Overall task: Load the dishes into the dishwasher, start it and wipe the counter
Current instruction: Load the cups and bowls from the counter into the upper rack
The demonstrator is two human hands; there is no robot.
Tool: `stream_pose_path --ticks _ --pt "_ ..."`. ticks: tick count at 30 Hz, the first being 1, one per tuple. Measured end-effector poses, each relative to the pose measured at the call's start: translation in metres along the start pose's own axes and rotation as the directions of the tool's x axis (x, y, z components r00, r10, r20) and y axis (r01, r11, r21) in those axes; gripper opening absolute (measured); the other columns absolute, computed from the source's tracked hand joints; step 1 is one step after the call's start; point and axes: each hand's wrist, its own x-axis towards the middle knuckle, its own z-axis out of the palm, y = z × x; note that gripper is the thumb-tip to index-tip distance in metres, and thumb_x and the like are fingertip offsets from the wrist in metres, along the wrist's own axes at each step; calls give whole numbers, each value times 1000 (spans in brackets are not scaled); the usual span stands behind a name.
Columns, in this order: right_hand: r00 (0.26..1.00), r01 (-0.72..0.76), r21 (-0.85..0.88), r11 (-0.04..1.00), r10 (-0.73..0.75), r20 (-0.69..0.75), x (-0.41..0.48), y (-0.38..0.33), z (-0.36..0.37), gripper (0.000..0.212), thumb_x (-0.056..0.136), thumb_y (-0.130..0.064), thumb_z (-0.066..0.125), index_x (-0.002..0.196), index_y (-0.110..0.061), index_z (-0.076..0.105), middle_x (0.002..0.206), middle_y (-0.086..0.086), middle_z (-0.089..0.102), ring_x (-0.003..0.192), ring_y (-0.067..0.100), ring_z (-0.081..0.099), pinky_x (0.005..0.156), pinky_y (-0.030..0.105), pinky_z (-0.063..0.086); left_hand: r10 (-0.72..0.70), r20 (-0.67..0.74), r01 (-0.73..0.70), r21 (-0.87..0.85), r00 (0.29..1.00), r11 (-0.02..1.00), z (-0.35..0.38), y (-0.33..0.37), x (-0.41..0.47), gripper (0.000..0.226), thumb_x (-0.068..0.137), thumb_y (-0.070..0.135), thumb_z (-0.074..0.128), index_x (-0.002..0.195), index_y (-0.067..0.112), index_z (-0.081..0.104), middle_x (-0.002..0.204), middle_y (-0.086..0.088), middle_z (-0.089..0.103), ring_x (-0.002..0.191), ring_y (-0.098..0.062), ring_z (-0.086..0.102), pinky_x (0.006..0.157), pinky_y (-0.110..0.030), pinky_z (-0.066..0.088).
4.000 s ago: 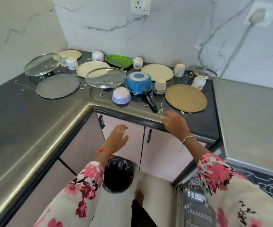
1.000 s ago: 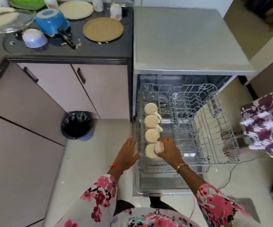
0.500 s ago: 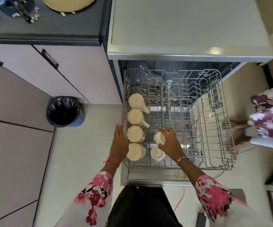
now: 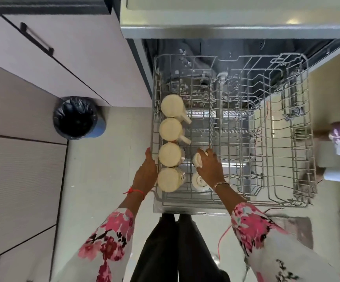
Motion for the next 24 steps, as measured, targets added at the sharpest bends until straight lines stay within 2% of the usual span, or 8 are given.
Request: stream_pose_path --ticks 2,3,4,7,9,11,14,24 --pt "1000 -2 -26 1000 2 14 2 1 2 61 81 -12 63 138 -17 39 139 10 35 119 32 44 84 38 47 69 -93 -71 -16 993 997 2 -4 3 67 86 -4 54 144 -1 20 87 -21 65 72 -31 65 49 -14 34" --pt "1000 -1 -38 999 2 18 4 0 3 61 82 -12 63 137 -17 39 138 10 36 118 31 44 83 38 48 99 -66 -97 42 993 994 6 -8 6 70 79 -7 63 140 -6 28 69 -13 63 55 -22 62 45 -13 35" --pt "1000 -1 -49 999 2 19 5 0 4 60 82 -12 63 137 -17 40 138 10 37 118 31 45 83 38 48 129 -62 -119 153 990 981 11 -16 9 70 78 -8 65 138 -8 29 61 -9 60 48 -17 56 45 -16 38" --pt "1000 -15 -63 998 16 22 8 -3 6 59 81 -11 63 136 -17 40 137 11 38 118 31 44 84 40 48 140 -7 -135 230 990 964 12 -17 8 67 92 0 46 146 0 5 82 -13 63 69 -21 60 66 -29 48" --pt "999 -22 -65 998 24 24 8 -3 7 60 82 -10 62 137 -17 39 138 12 37 119 32 44 85 40 48 161 -38 -147 239 986 960 12 -16 7 68 94 3 44 146 2 1 89 -14 64 77 -23 63 72 -31 49" --pt "999 -31 -52 998 32 17 7 -2 7 60 82 -11 62 137 -17 39 139 12 37 120 32 43 85 41 47 177 -37 -163 242 984 956 12 -17 8 67 94 3 43 146 1 1 88 -14 65 73 -21 61 70 -30 50" --pt "999 -38 -44 998 38 11 5 -2 7 60 83 -11 61 138 -17 38 140 12 36 123 32 40 85 40 47 144 -33 -132 236 989 963 12 -19 8 66 94 3 41 146 1 -1 85 -12 64 66 -14 53 62 -24 42" --pt "998 -63 -67 996 64 13 6 -4 8 61 85 -16 60 140 -14 34 141 14 34 125 32 38 87 41 47 158 -42 -142 262 987 955 12 -19 7 65 96 6 41 147 1 0 84 -8 62 67 -10 50 64 -20 41"
